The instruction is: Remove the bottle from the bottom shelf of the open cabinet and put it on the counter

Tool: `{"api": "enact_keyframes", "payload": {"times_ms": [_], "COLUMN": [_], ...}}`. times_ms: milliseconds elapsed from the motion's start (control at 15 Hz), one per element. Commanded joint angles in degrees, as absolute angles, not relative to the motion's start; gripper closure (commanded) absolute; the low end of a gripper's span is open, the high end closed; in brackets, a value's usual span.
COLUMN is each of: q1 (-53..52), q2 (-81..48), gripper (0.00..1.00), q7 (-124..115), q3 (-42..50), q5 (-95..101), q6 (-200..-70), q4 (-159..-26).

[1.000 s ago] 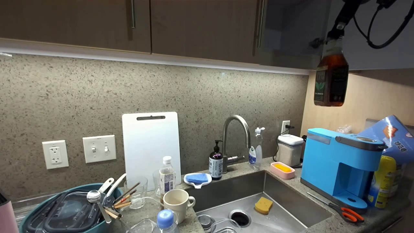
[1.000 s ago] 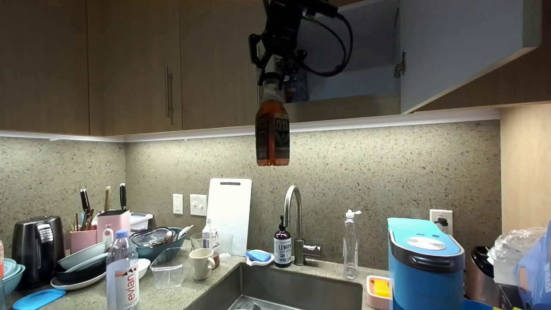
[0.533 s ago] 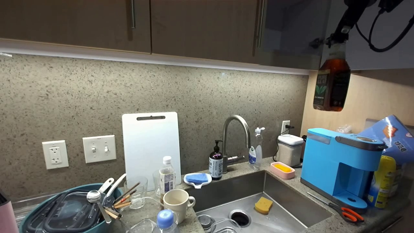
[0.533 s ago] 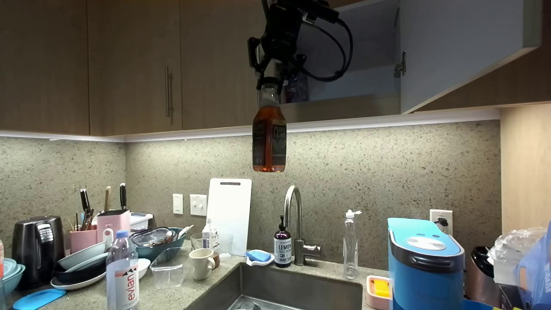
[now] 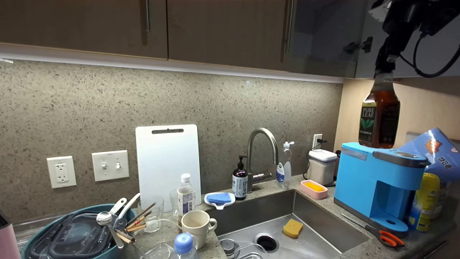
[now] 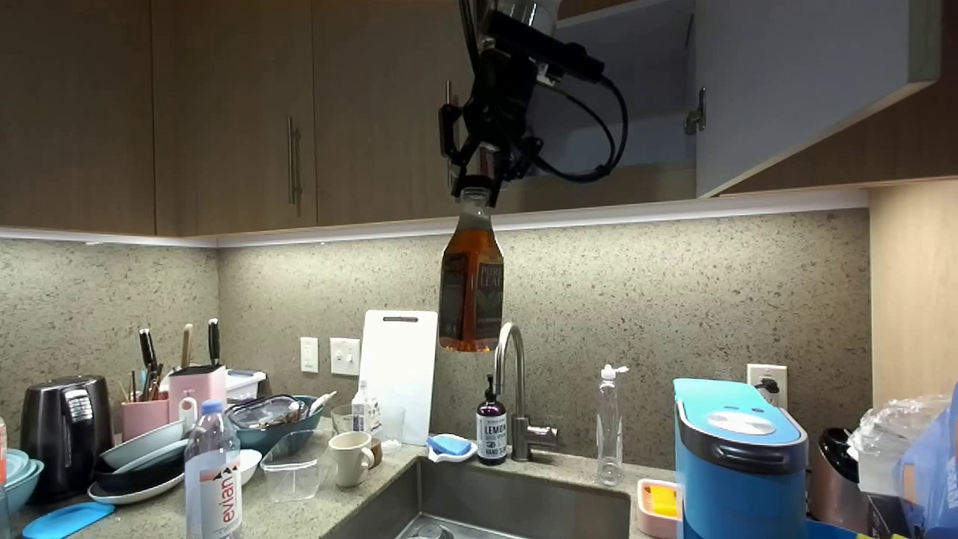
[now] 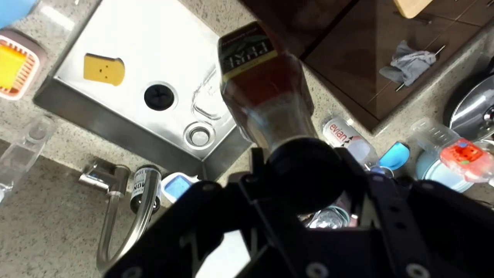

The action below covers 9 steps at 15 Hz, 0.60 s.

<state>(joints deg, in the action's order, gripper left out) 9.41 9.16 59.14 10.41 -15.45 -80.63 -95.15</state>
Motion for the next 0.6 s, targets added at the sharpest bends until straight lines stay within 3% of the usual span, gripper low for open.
{"api": "enact_keyframes", "payload": {"times_ms": [0,533], "q1": [8.7,8.7], "q2": [12.3,9.9], "gripper": [0.78,0.78], "q7": [61.6,60.7], "q3": [11.0,11.2], "q5": [-11.1,-7.9], "q6": [-80.5,-85.5], "q4": [-100.2,-106.5]}}
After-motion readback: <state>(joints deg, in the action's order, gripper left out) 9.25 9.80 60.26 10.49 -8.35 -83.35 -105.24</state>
